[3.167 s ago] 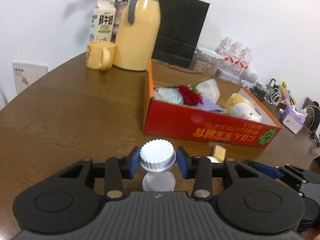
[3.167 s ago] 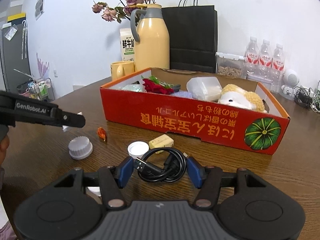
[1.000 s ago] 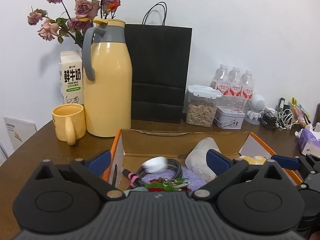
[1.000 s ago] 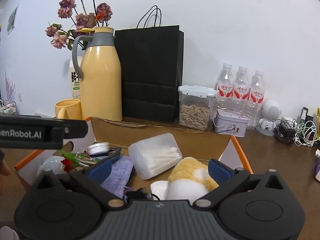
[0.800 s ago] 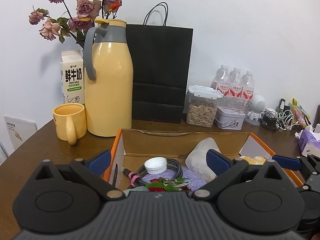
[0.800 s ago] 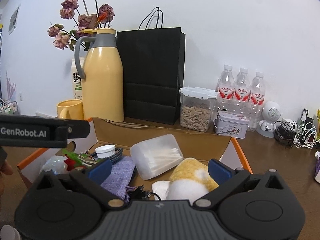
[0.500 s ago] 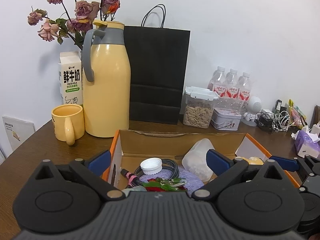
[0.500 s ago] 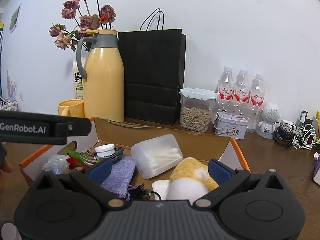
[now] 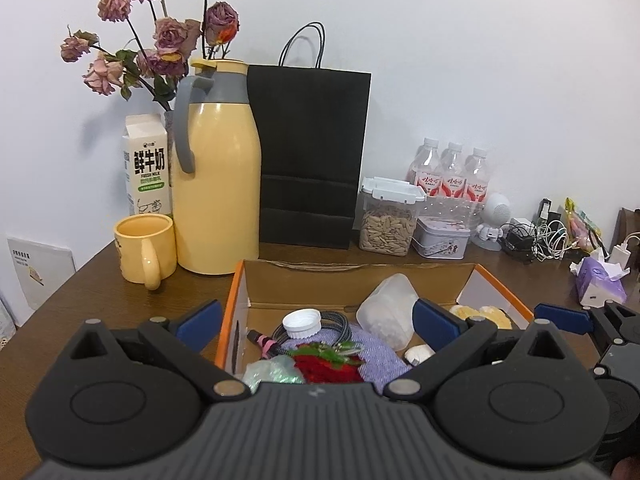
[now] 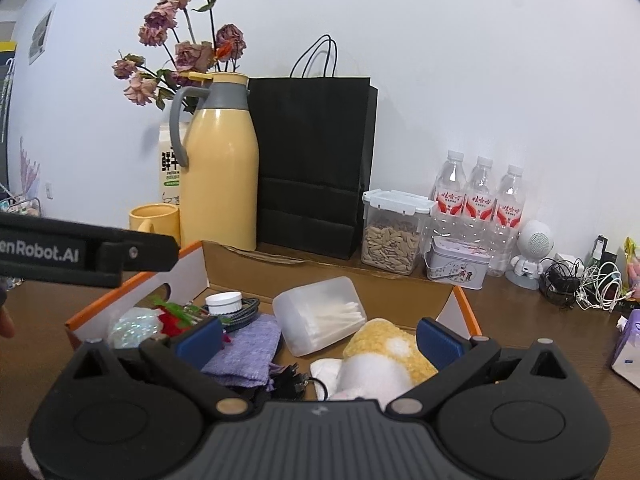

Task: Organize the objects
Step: 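Withdraw both open tools from the box back over the table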

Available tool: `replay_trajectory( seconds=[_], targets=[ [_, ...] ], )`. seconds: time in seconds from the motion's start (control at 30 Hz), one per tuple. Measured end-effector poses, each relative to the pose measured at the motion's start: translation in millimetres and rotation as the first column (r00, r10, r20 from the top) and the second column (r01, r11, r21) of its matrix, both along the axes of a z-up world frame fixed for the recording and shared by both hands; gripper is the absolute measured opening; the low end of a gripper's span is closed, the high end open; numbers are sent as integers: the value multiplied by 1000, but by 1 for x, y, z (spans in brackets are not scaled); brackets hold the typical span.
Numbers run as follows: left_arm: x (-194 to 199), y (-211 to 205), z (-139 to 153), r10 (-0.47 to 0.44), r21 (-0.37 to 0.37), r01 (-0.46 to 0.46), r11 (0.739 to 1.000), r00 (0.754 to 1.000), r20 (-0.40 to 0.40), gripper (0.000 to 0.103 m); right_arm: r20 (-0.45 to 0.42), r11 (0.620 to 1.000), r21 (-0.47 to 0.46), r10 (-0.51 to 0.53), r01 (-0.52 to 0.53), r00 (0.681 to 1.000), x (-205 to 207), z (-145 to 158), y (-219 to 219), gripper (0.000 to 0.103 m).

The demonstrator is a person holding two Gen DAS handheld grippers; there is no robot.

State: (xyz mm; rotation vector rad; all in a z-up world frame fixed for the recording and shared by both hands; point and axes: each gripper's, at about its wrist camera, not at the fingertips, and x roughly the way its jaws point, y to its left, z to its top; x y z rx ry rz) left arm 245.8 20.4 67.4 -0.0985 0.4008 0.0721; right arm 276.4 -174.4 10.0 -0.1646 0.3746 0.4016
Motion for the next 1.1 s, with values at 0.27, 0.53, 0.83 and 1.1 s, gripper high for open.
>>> replay_trajectory(
  seconds=[0.27,0.53,0.83,1.1],
  targets=[
    [-33,7,3,17,11,-17,1000,1000,-12,103,-16,1000,-10,8,-9,1000,-29,4,-8,103],
    [-70,17,-8,36,26,-35,999,998,-52,103,-66,1000,-17,25,-26,998,-64,-7,-18,103],
    [-108,27,-25,57,15,-56,998,992,-110,103,-134,997,-33,67,-72,989,-101,-28,-16,103],
    [-136,36,-42,79,2,-79,997,985,-153,103,-172,990,-58,118,-129,978,-132,-44,-7,103]
  ],
)
